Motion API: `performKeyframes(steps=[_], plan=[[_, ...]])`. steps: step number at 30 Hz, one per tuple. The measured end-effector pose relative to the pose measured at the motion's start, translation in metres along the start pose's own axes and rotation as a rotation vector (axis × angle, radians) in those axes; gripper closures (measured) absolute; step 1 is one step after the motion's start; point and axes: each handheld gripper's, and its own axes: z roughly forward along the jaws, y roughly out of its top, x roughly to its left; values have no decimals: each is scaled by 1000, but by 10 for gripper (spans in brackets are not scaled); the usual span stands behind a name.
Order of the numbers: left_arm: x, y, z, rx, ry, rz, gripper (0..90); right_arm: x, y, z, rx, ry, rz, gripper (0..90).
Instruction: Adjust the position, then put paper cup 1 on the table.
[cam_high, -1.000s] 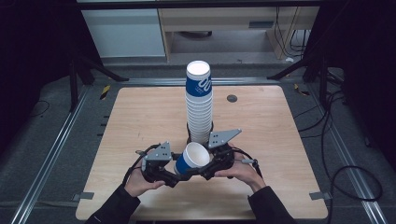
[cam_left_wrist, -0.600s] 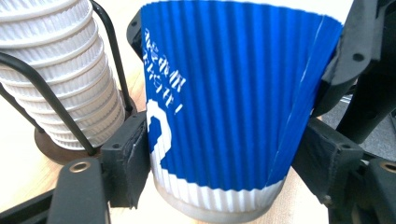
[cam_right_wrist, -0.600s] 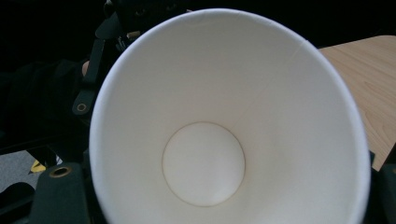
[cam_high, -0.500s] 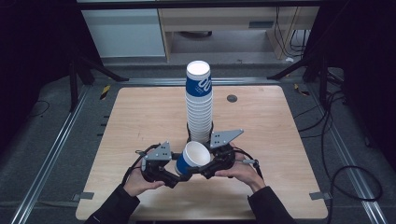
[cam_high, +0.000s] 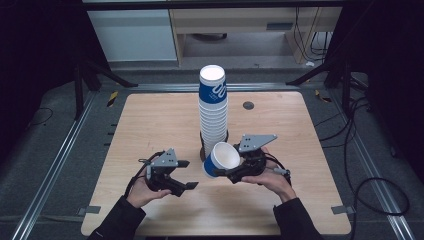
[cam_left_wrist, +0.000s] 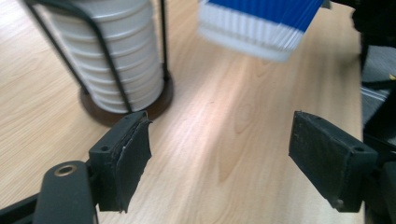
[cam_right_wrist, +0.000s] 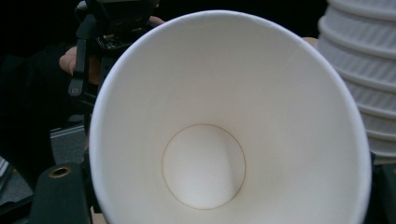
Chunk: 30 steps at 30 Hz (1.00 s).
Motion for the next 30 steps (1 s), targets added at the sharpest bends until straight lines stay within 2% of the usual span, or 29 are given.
performKeyframes(steps=[2, 4, 6, 7, 11, 12, 14, 21, 30], plan=[[3, -1, -1, -1, 23, -15, 199, -2, -1, -4, 0, -16, 4, 203], [8, -3, -3, 0, 68, -35, 196, -5, -2, -8, 7, -43, 7, 202], [10, -4, -4, -2, 79, -43, 191, -7, -4, -10, 12, -58, 14, 201], [14, -6, -7, -10, 106, -70, 191, -9, -5, -13, 18, -74, 16, 201], [21, -9, -11, -22, 139, -100, 184, -13, -7, -18, 28, -107, 28, 201], [22, -9, -12, -26, 149, -109, 185, -15, -9, -22, 38, -131, 31, 200], [26, -11, -15, -29, 184, -131, 185, -17, -9, -25, 46, -152, 31, 200], [32, -13, -19, -40, 225, -173, 189, -24, -10, -37, 84, -255, 39, 200], [38, -15, -24, -52, 255, -204, 190, -43, -13, -55, 140, -455, 82, 199]])
